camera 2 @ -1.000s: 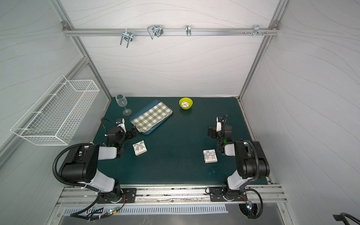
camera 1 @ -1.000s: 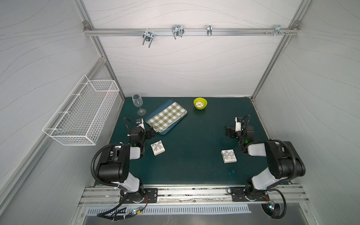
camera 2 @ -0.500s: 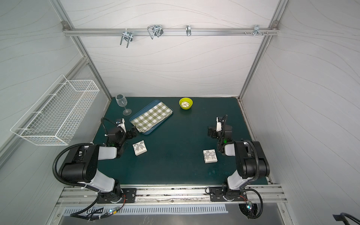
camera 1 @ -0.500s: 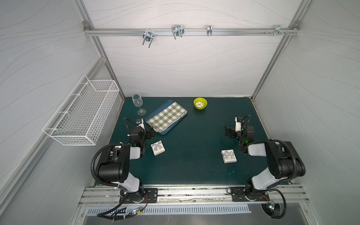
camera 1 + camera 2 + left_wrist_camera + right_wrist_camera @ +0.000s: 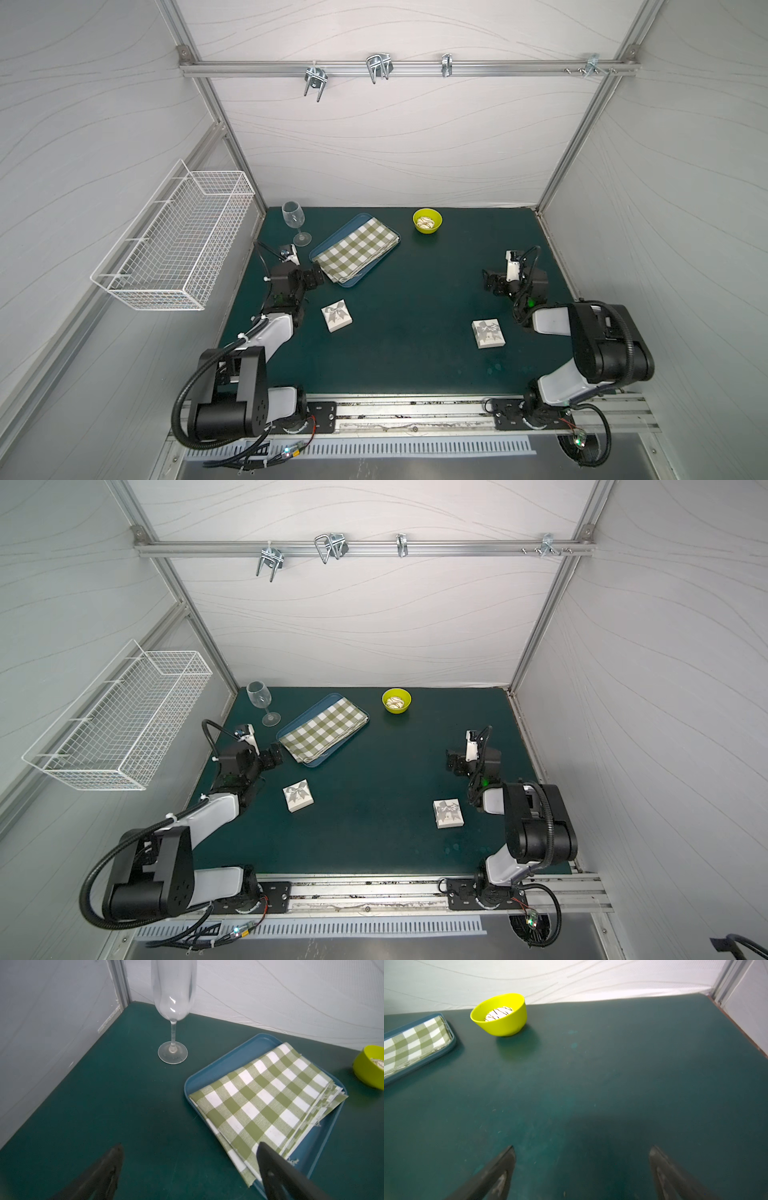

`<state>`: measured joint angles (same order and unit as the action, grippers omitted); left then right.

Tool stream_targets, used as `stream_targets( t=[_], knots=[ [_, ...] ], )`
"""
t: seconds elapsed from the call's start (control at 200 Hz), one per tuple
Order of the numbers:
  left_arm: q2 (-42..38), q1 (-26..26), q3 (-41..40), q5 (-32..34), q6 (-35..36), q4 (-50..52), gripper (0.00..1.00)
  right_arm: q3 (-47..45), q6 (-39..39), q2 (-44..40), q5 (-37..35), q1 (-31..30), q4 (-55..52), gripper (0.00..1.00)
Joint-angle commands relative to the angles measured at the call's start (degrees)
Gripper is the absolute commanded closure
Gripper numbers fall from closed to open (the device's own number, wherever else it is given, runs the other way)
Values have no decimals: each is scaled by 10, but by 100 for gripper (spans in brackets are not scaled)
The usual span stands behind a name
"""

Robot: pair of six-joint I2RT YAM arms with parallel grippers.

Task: Take the necklace out of the lift-off lid jewelry box
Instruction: Move the jewelry box to the center of the board.

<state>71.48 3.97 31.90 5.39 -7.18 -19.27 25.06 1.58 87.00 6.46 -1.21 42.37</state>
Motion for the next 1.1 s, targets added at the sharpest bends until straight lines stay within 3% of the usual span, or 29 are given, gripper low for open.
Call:
stream_targets(
  t=[0.0,0.065,0.225,0.315,0.435,0.585,0.845,1.095],
  knots=[
    [-51,0,51,49,-56,183,1,55,6,-67,-14,-6,-140,1],
    [-75,6,86,47,-103,275,1,104,23,-88,-29,-15,-236,1],
    [-101,20,152,-50,-139,482,1,249,23,-105,-89,-61,-470,1],
    [-100,27,152,-103,-166,541,5,325,29,-100,-96,-100,-579,1],
    [-90,27,108,-214,-193,513,17,373,52,-87,-85,-170,-655,1],
    [-49,27,76,-289,-199,497,24,380,92,-69,-32,-246,-696,1],
    [-36,20,-2,-354,-249,404,37,326,158,-74,41,-319,-678,1],
    [-14,-58,-5,-339,-262,364,51,326,173,-71,65,-348,-727,1]
  ],
)
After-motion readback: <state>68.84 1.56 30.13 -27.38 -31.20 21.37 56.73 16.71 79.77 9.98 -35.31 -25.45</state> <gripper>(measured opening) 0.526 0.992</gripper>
